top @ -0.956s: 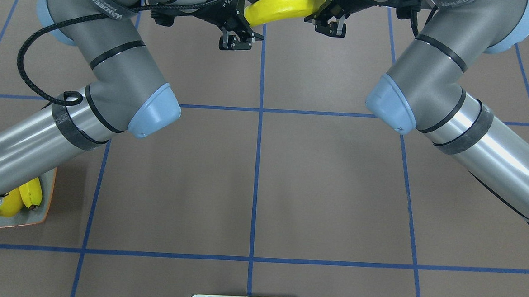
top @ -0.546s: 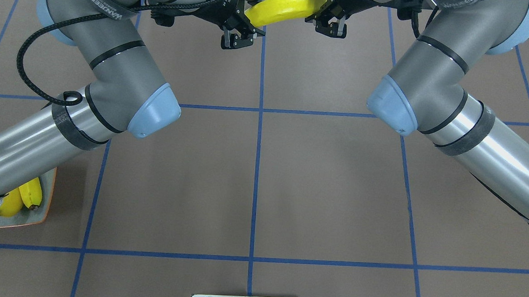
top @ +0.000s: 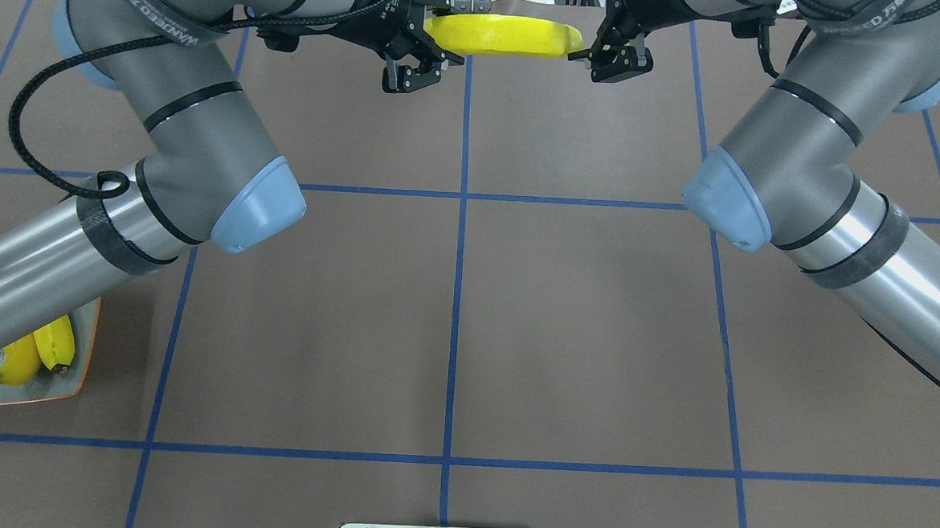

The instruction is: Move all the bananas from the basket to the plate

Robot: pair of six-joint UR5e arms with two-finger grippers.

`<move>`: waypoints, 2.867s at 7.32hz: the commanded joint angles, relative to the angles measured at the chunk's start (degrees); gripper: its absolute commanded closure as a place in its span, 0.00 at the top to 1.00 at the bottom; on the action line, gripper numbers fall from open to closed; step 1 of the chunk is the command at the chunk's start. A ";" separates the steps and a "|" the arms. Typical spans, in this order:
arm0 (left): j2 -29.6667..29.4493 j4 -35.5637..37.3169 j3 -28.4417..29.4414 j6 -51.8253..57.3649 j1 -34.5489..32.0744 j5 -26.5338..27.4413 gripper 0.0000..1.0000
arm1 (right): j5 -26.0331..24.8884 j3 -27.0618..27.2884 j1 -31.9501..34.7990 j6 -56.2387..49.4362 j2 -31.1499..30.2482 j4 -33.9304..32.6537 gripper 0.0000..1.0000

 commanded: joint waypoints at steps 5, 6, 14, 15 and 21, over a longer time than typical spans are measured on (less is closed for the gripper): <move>23.36 -1.61 -16.29 22.98 -2.71 -8.35 0.00 | 0.38 1.83 1.77 -14.96 -7.65 0.45 1.00; 29.67 -7.36 -16.91 29.89 -3.07 -11.44 0.00 | 0.03 1.48 1.77 -17.52 -8.10 0.36 1.00; 45.63 -14.36 -4.18 71.35 -23.28 -46.96 0.00 | 2.56 2.61 7.73 -73.00 -20.21 -0.34 1.00; 45.73 -15.15 -4.26 71.71 -23.81 -47.41 0.00 | 5.63 2.27 10.53 -83.36 -22.58 -0.43 1.00; 48.63 -18.23 6.09 88.72 -23.64 -52.40 0.00 | 8.73 2.88 12.93 -91.99 -25.60 -0.52 1.00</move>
